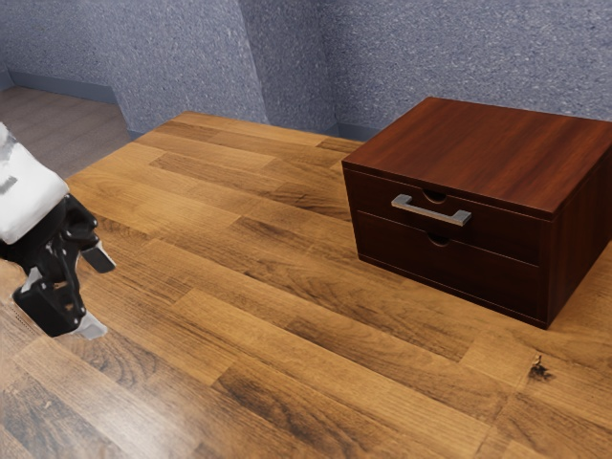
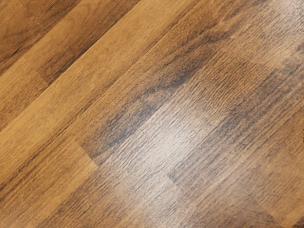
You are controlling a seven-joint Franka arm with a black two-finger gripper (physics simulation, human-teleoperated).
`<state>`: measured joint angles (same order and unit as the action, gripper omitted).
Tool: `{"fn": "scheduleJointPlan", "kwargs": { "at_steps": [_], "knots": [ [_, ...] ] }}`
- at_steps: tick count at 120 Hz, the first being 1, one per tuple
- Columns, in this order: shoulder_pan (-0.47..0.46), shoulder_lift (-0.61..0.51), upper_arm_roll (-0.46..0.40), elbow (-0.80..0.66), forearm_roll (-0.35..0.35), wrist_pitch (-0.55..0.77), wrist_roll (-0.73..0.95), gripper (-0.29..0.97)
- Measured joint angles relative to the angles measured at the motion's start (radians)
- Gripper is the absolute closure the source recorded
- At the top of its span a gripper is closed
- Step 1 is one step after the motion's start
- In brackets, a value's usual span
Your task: Pull the drawer handle with one arm to open the drawer
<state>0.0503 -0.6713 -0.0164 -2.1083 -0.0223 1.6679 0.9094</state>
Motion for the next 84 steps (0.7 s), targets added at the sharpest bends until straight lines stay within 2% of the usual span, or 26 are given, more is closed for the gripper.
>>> {"fn": "scheduleJointPlan", "kwargs": {
  "at_steps": [16,38,65,84],
  "knots": [
    [-0.020,0.122,-0.068,0.003,-0.002,0.113,0.122,0.00],
    [-0.078,0.273,-0.083,0.011,-0.004,0.337,0.231,0.00],
    [-0.095,0.553,-0.086,0.216,-0.004,0.498,0.325,0.00],
    [-0.099,0.678,-0.091,0.331,-0.002,0.536,0.373,0.00]
  ]
}}
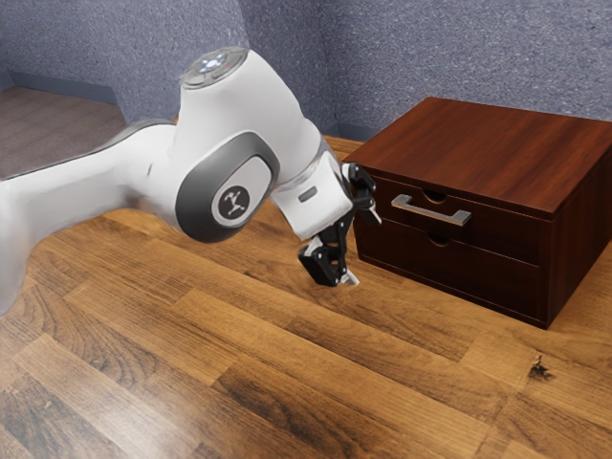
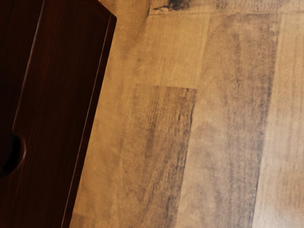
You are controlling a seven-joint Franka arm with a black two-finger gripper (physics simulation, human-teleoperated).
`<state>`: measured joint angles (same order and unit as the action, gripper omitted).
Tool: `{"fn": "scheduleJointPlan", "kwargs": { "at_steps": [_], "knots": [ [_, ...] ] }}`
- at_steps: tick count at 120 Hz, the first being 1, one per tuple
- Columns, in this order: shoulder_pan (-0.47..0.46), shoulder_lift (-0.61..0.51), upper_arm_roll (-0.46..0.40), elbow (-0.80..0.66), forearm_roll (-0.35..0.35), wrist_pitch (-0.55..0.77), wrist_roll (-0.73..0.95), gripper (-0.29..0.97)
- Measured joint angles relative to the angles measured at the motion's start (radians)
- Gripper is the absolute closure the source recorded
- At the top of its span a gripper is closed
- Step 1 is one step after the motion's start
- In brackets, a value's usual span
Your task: Pull the drawer handle with one arm to open the drawer
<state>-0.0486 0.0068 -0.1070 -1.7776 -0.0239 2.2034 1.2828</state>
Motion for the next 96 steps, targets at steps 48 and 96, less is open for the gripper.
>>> {"fn": "scheduleJointPlan", "kwargs": {
  "at_steps": [48,96],
  "knots": [
    [-0.014,0.160,0.001,0.162,0.002,-0.018,0.078,0.00],
    [-0.016,0.245,0.002,0.267,-0.002,-0.050,0.118,0.00]
  ]
}}
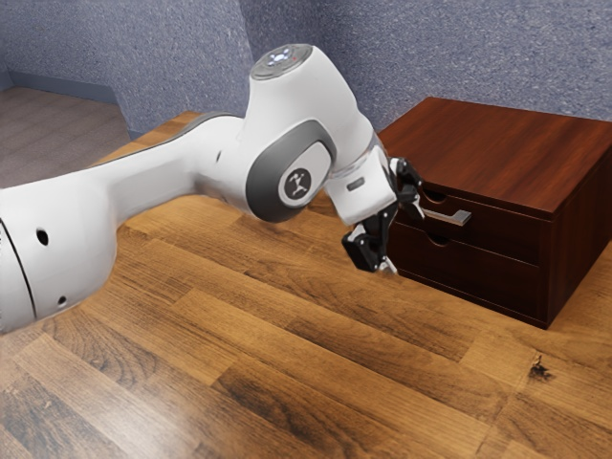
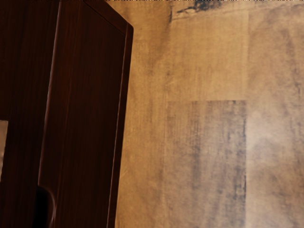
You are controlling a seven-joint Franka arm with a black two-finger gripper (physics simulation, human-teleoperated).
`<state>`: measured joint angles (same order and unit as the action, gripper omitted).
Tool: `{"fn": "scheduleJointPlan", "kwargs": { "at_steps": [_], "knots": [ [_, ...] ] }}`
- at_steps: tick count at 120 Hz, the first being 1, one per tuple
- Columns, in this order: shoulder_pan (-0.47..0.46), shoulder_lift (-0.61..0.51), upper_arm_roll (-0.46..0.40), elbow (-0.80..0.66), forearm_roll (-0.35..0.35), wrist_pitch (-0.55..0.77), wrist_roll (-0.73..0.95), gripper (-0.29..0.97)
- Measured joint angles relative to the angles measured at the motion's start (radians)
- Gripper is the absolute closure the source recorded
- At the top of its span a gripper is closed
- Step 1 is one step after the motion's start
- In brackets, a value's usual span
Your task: Pull the drawer handle with one arm to open the drawer
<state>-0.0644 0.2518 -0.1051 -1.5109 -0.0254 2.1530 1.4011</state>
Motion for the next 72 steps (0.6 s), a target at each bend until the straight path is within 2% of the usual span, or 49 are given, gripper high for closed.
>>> {"fn": "scheduleJointPlan", "kwargs": {
  "at_steps": [25,72],
  "knots": [
    [0.002,0.043,0.010,0.062,0.001,0.009,0.011,0.00],
    [0.000,0.080,0.027,0.058,-0.005,0.073,0.022,0.00]
  ]
}}
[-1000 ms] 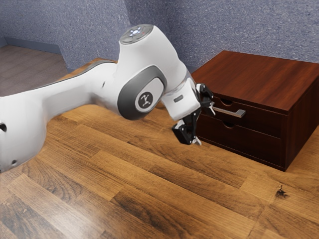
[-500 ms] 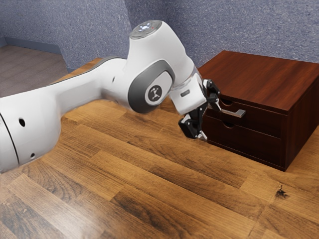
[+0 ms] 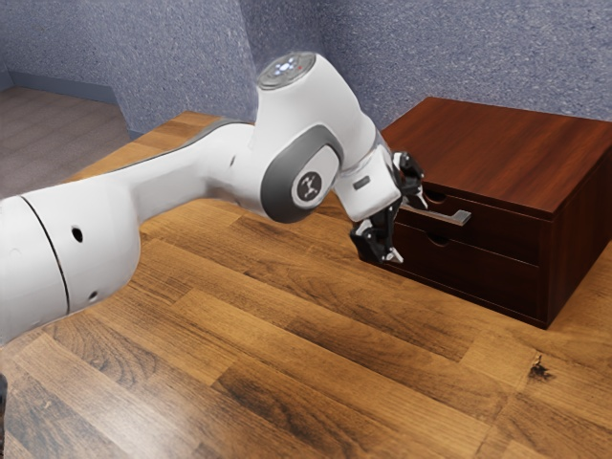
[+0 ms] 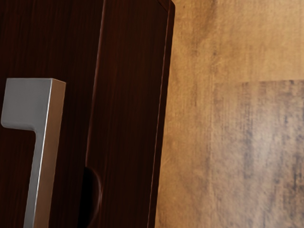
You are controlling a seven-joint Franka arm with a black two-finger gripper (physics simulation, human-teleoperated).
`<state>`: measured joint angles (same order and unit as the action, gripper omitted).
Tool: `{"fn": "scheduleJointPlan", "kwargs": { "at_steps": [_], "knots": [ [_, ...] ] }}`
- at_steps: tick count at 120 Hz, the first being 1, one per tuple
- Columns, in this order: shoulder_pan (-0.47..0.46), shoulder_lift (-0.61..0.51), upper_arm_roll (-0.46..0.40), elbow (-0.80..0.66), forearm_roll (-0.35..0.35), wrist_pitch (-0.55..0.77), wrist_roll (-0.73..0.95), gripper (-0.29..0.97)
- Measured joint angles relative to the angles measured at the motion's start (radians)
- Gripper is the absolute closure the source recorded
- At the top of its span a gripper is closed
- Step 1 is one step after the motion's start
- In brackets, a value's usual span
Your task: Pull the drawer handle with one arm to open the drawer
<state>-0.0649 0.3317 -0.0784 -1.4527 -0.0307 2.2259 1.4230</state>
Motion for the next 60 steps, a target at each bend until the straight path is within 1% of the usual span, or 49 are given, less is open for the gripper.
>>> {"fn": "scheduleJointPlan", "kwargs": {
  "at_steps": [5,17,23,29,31,60],
  "knots": [
    [-0.001,0.006,0.000,0.000,0.000,0.004,0.001,-0.01],
    [-0.002,0.015,0.000,0.001,-0.004,0.016,0.002,-0.10],
    [-0.003,0.017,0.000,0.000,-0.005,0.021,0.002,-0.10],
    [-0.005,0.017,0.000,0.001,-0.005,0.025,0.003,-0.01],
    [-0.005,0.017,0.000,0.001,-0.005,0.026,0.003,0.00],
    [-0.008,0.024,-0.001,0.001,-0.003,0.038,0.004,0.00]
  ]
}}
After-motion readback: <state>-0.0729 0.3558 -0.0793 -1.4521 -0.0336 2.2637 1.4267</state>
